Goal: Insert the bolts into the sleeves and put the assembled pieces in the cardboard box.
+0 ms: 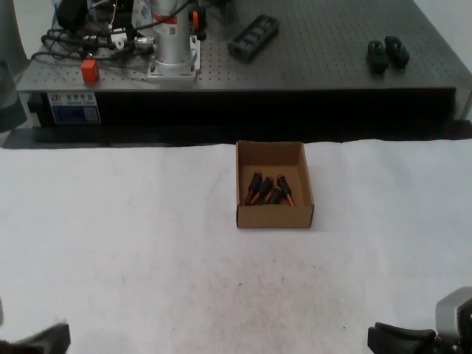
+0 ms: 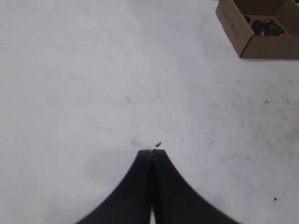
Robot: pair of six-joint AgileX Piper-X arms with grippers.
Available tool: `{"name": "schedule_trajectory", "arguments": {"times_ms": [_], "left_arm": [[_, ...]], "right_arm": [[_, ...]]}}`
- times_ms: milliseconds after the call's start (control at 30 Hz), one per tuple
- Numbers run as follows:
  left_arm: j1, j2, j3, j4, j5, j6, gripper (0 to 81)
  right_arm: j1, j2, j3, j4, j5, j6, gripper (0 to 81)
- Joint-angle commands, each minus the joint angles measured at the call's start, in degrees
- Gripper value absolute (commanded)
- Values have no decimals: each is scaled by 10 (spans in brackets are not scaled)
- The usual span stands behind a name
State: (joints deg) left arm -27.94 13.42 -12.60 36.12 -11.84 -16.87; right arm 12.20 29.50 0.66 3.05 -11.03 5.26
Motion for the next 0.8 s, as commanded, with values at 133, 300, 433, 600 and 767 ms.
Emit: {"name": "schedule_trajectory", "arguments": {"times_ms": [133,300,433,600,767], "left_arm": [[1,-4,44,-4,10,-29,7],[1,-4,44,-2,9,-29,7],[1,-4,44,-2,11,-29,7],[1,-4,44,-2,52,-29,7],[1,-4,44,-2,61,-29,7]], "right_arm": [[0,-4,-7,5,1,3,88],[0,-4,-7,4,1,3,88],[0,-4,-7,5,1,3,88],[0,-4,-7,4,1,3,88],[0,-4,-7,4,1,3,88]]}}
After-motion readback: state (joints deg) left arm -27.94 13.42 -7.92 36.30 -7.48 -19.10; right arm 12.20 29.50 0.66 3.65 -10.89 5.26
